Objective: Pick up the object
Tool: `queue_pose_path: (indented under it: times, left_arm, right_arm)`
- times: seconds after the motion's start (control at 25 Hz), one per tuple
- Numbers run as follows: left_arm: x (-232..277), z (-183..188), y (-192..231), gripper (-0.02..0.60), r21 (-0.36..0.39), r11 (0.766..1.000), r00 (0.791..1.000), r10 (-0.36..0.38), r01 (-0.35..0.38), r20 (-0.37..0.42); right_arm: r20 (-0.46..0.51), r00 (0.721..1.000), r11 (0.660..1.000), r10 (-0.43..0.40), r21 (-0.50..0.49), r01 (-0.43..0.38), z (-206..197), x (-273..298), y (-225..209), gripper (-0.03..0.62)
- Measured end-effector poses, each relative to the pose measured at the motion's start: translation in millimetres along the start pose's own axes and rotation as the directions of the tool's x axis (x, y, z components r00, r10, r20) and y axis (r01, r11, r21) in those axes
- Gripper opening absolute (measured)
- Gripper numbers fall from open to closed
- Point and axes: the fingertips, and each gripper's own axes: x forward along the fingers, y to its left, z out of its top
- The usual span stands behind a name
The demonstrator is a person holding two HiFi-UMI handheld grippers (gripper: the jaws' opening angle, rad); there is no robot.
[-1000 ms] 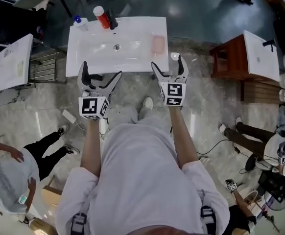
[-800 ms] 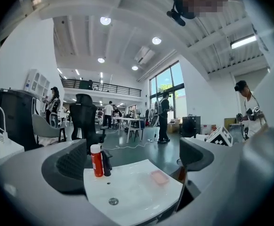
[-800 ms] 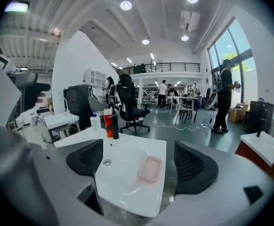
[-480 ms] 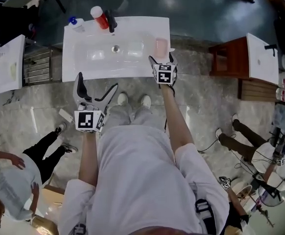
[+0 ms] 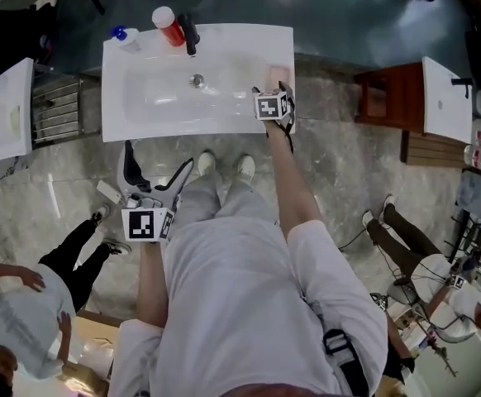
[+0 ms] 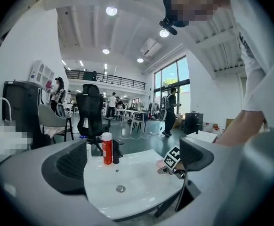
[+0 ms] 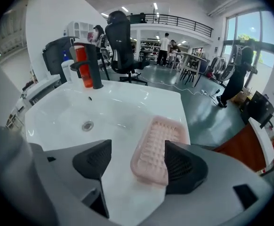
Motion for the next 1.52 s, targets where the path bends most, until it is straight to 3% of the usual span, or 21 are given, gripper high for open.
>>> queue_pose_path:
  times: [0.12,0.36,0.48,0.52,0.84,1.16,1.36,1.52]
  left_arm:
    - [-4.9,-3.9,10.7,0.591,-0.006,1.000,1.000,0.015,-0.016,-0.007]
    - [-11.5,-8.9,30.5,0.591,-0.021,0.999,0.999,0.048,-0.048,-0.018]
    - [-10.7,-10.2,35.6,0.591,-0.026,0.998,0.999,0.050,-0.051,-0.017]
    - [-10.0,-9.9,36.0,0.591,-0.028,0.998,0.999,0.049,-0.049,-0.015]
    - [-2.8,-5.4,32.2,0.591,-0.023,0.999,1.000,0.029,-0.029,-0.001]
    - [0.5,4.4,21.5,0.591,-0.010,1.000,0.999,-0.008,0.009,0.038]
    - [-2.0,11.9,8.0,0.591,0.005,0.999,0.997,-0.039,0.038,0.067]
    - [-4.4,16.3,-1.1,0.591,0.009,0.999,0.995,-0.054,0.054,0.086]
  right_arm:
    - [-0.042,0.999,1.000,-0.024,-0.001,0.024,-2.4,13.6,2.1,0.313]
    - [-0.057,0.995,0.996,-0.085,0.023,0.086,-1.5,21.0,-6.5,0.153]
    - [-0.061,0.993,0.994,-0.104,0.037,0.107,-1.9,18.9,-12.4,0.120]
    - [-0.060,0.992,0.993,-0.111,0.041,0.113,-2.8,17.5,-14.5,0.067]
    - [-0.025,0.997,0.998,-0.068,0.005,0.068,-12.2,3.6,-11.3,0.049]
    - [0.113,0.993,1.000,-0.018,0.007,0.017,-5.3,-43.9,4.3,0.049]
    - [0.267,0.964,1.000,0.003,0.007,-0.005,15.1,-100.3,14.5,0.049]
    - [0.418,0.908,1.000,0.013,-0.013,-0.009,47.1,-162.6,23.7,0.049]
